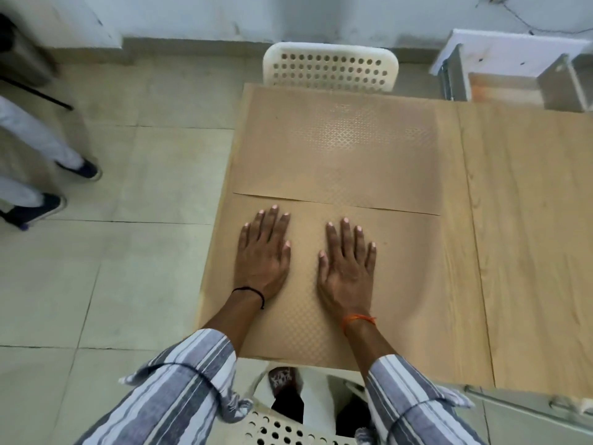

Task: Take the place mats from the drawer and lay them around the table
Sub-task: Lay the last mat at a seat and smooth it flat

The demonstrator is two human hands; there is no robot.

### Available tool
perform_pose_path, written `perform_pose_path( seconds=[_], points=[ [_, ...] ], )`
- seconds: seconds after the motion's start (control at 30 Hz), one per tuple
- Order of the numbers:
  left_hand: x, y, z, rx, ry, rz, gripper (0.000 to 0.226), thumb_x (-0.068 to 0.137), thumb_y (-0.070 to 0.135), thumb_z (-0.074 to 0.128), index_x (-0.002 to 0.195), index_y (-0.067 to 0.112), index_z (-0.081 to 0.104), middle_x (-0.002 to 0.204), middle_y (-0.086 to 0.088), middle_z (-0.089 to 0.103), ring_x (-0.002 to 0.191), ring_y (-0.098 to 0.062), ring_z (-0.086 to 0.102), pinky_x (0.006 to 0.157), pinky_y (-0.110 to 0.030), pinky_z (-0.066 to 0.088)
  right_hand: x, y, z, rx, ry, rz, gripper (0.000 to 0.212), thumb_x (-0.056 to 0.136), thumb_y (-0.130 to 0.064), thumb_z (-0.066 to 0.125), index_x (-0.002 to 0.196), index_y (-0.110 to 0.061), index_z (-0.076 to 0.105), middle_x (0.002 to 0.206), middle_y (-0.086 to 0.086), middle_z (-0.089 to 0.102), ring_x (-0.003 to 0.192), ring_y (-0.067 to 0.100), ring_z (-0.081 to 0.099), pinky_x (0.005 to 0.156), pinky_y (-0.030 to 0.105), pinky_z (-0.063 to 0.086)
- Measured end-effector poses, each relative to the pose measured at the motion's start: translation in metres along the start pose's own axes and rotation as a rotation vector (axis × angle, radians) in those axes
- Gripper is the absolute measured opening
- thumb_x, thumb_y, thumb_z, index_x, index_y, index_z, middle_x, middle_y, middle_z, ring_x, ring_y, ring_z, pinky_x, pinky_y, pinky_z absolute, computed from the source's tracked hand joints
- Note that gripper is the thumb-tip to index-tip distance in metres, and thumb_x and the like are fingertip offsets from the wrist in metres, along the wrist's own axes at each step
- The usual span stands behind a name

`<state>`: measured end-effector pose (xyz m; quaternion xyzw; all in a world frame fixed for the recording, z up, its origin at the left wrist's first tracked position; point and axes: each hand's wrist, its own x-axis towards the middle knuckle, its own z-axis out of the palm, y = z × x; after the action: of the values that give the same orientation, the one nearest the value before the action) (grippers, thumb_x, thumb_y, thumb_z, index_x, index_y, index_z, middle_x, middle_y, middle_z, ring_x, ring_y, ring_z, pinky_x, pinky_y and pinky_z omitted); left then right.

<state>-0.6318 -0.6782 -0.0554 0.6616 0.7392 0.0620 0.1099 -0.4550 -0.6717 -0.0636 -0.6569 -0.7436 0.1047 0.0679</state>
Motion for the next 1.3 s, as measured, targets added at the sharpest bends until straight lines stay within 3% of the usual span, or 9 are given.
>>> perform_pose_path(
  seconds=[0.17, 0.27, 0.37, 0.43, 0.5, 0.83, 1.07, 1.2, 1.3],
  points=[
    [-0.025, -0.064, -0.012, -0.061, 0.031, -0.307, 0.057, 0.1, 0.036, 0.027, 0.155, 0.026, 0.017, 0.163, -0.002, 0.016, 0.148, -0.025, 0.017, 0.119, -0.046, 0.018, -0.001, 0.001, -0.001, 0.019, 0.005, -0.006, 0.062, 0.097, -0.043, 0.031, 0.157, -0.03, 0.017, 0.166, -0.001, 0.009, 0.153, 0.024, 0.01, 0.122, 0.049, 0.005],
    [-0.029, -0.06, -0.017, -0.081, 0.083, -0.453, 0.06, 0.099, 0.037, 0.027, 0.155, 0.015, 0.017, 0.163, -0.007, 0.014, 0.15, -0.026, 0.012, 0.12, -0.049, 0.013, 0.0, 0.001, -0.001, 0.029, 0.009, 0.0, 0.063, 0.097, -0.043, 0.031, 0.157, -0.03, 0.017, 0.166, -0.001, 0.009, 0.153, 0.024, 0.009, 0.122, 0.051, 0.006],
    [-0.028, -0.02, -0.018, -0.048, 0.097, -0.215, 0.065, 0.098, 0.039, 0.027, 0.156, 0.014, 0.011, 0.164, -0.004, 0.004, 0.151, -0.024, 0.004, 0.119, -0.046, 0.005, 0.0, 0.001, 0.0, 0.038, 0.009, -0.006, 0.063, 0.097, -0.042, 0.032, 0.157, -0.029, 0.017, 0.166, -0.001, 0.009, 0.153, 0.024, 0.008, 0.122, 0.052, 0.006],
    [-0.036, 0.009, -0.008, -0.031, 0.017, 0.003, 0.066, 0.098, 0.042, 0.026, 0.156, 0.017, 0.009, 0.164, -0.002, 0.001, 0.151, -0.021, -0.001, 0.121, -0.046, 0.003, 0.0, 0.0, -0.001, 0.037, 0.013, -0.001, 0.063, 0.097, -0.042, 0.031, 0.157, -0.029, 0.017, 0.166, -0.001, 0.009, 0.153, 0.024, 0.009, 0.122, 0.052, 0.006],
    [-0.052, 0.019, 0.003, 0.017, -0.066, 0.089, 0.065, 0.098, 0.047, 0.025, 0.156, 0.021, 0.009, 0.164, 0.001, 0.0, 0.151, -0.018, -0.002, 0.12, -0.047, 0.007, -0.002, 0.0, -0.001, 0.025, 0.007, 0.0, 0.063, 0.097, -0.042, 0.03, 0.157, -0.029, 0.015, 0.166, -0.001, 0.008, 0.153, 0.024, 0.007, 0.122, 0.052, 0.006],
    [-0.109, -0.073, -0.007, -0.025, 0.035, -0.3, 0.057, 0.1, 0.037, 0.024, 0.155, 0.028, 0.015, 0.164, 0.005, 0.01, 0.151, -0.023, 0.006, 0.121, -0.047, 0.012, 0.0, -0.001, -0.002, 0.002, -0.002, -0.002, 0.062, 0.098, -0.042, 0.031, 0.156, -0.029, 0.017, 0.166, 0.0, 0.011, 0.152, 0.025, 0.009, 0.122, 0.052, 0.007],
    [-0.111, -0.071, -0.004, -0.051, 0.051, -0.337, 0.056, 0.1, 0.03, 0.028, 0.155, 0.029, 0.016, 0.163, 0.006, 0.014, 0.151, -0.02, 0.008, 0.12, -0.046, 0.012, -0.024, -0.025, 0.001, 0.047, -0.036, 0.079, 0.073, 0.097, -0.052, 0.029, 0.158, -0.018, 0.011, 0.165, 0.012, 0.006, 0.152, 0.034, 0.006, 0.119, 0.059, 0.007],
    [-0.11, -0.073, -0.004, -0.04, 0.053, -0.337, 0.057, 0.099, 0.03, 0.027, 0.155, 0.029, 0.017, 0.163, 0.005, 0.015, 0.15, -0.022, 0.01, 0.119, -0.046, 0.013, -0.101, -0.092, 0.015, 0.046, -0.097, -0.219, 0.07, 0.099, -0.051, 0.03, 0.158, -0.018, 0.013, 0.165, 0.011, 0.005, 0.153, 0.031, 0.003, 0.12, 0.057, 0.007],
    [-0.112, -0.073, -0.004, -0.038, 0.055, -0.329, 0.056, 0.1, 0.03, 0.027, 0.155, 0.03, 0.016, 0.163, 0.005, 0.014, 0.15, -0.022, 0.01, 0.119, -0.046, 0.012, -0.132, -0.095, 0.023, 0.044, -0.122, -0.242, 0.065, 0.101, -0.05, 0.035, 0.157, -0.024, 0.017, 0.166, 0.004, 0.008, 0.153, 0.026, 0.003, 0.12, 0.054, 0.011]
  ],
)
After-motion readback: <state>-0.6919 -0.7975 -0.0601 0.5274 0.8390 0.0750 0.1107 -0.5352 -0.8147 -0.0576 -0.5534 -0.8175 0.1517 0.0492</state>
